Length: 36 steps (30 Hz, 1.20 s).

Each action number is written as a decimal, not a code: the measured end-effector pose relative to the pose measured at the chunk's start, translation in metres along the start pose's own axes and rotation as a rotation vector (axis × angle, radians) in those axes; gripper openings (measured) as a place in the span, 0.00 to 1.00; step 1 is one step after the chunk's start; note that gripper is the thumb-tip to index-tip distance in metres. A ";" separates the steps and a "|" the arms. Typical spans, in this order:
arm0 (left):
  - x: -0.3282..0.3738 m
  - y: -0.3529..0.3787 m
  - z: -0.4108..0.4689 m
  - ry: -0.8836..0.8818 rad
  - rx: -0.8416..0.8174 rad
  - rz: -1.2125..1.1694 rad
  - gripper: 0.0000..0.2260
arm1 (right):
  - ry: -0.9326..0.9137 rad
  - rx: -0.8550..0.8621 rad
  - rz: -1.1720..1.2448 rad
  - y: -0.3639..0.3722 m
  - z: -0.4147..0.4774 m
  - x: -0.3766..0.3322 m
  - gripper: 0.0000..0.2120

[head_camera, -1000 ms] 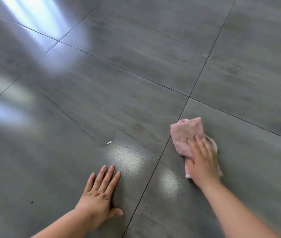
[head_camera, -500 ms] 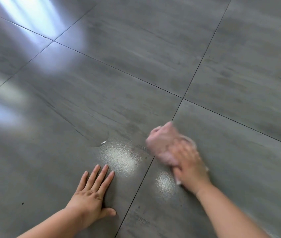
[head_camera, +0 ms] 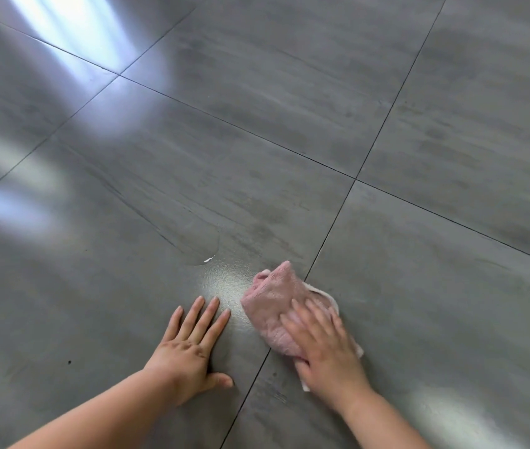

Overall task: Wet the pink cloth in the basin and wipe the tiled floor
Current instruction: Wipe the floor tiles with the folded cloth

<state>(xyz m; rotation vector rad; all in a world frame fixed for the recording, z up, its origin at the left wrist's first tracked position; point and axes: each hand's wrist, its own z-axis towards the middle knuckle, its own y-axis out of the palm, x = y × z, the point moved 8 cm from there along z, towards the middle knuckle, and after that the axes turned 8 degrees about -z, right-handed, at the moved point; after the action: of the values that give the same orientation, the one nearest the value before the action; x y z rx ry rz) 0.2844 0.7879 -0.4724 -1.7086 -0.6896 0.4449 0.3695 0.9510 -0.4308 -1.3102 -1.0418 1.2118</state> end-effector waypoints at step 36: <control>-0.084 -0.041 -0.038 -0.471 -0.021 -0.326 0.42 | 0.135 -0.102 0.064 -0.006 -0.021 0.011 0.36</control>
<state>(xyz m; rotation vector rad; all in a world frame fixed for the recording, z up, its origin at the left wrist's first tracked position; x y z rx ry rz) 0.2360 0.7105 -0.4292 -1.4811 -1.2952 0.6155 0.3917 0.9603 -0.4270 -1.4927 -0.9818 1.1130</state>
